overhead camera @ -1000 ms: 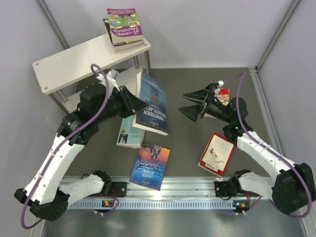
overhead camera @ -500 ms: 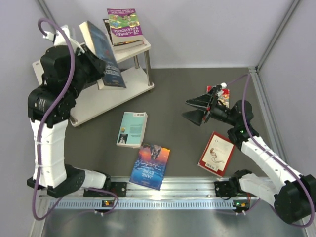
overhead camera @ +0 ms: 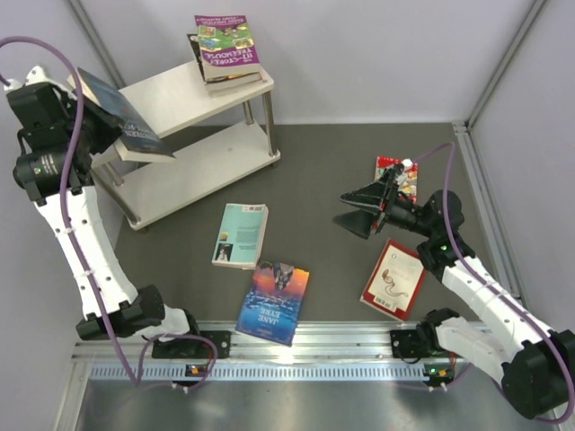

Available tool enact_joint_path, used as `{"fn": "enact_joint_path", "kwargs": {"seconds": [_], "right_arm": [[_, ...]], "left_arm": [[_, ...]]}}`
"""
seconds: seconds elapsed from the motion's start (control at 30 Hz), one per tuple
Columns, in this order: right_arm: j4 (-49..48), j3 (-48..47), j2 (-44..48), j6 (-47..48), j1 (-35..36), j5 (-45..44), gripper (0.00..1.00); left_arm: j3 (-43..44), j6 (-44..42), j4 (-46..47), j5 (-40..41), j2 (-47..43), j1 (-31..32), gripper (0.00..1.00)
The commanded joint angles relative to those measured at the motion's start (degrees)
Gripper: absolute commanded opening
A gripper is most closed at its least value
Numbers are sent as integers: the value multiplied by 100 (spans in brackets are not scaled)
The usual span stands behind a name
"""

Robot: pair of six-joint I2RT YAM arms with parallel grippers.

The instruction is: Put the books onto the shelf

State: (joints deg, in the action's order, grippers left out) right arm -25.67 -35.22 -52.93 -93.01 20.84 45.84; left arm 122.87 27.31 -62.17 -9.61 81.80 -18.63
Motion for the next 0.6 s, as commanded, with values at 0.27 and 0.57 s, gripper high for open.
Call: {"fn": "enact_joint_path", "kwargs": {"seconds": [0.27, 0.57], "right_arm": [[-192, -99, -209, 152, -36, 170, 100], [-210, -2, -306, 152, -36, 223, 100]], "left_arm": [[-80, 618, 1358, -1685, 748, -1186, 0], [510, 275, 733, -1368, 1444, -1389, 8]]}}
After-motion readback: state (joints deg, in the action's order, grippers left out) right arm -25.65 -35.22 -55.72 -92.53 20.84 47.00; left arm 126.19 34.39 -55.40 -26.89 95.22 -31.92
